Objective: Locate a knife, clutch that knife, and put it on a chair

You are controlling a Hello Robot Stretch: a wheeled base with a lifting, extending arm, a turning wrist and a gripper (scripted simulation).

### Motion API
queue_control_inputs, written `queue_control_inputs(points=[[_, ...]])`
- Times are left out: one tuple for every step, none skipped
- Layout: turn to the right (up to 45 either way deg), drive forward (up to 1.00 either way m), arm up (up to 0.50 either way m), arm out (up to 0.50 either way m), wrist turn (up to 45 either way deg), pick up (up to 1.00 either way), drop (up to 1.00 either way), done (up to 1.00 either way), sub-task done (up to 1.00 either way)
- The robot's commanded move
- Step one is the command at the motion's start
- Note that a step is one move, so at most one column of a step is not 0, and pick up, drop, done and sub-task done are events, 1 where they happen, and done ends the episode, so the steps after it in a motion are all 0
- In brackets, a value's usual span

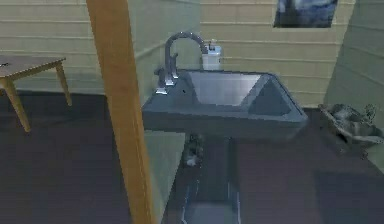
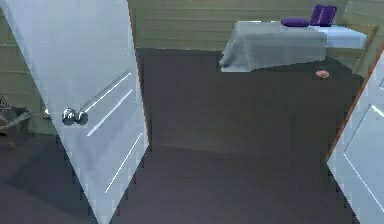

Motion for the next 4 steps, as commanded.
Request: queue_control_inputs(points=[[24.0, 0.00, 0.00, 0.00, 0.0, 0.00, 0.00, 0.00, 0.00], [0.0, 0.40, 0.00, 0.00, 0.0, 0.00, 0.00, 0.00, 0.00], [-45.0, 0.00, 0.00, 0.00, 0.0, 0.00, 0.00, 0.00, 0.00], [-45.0, 0.00, 0.00, 0.00, 0.0, 0.00, 0.00, 0.00, 0.00]])
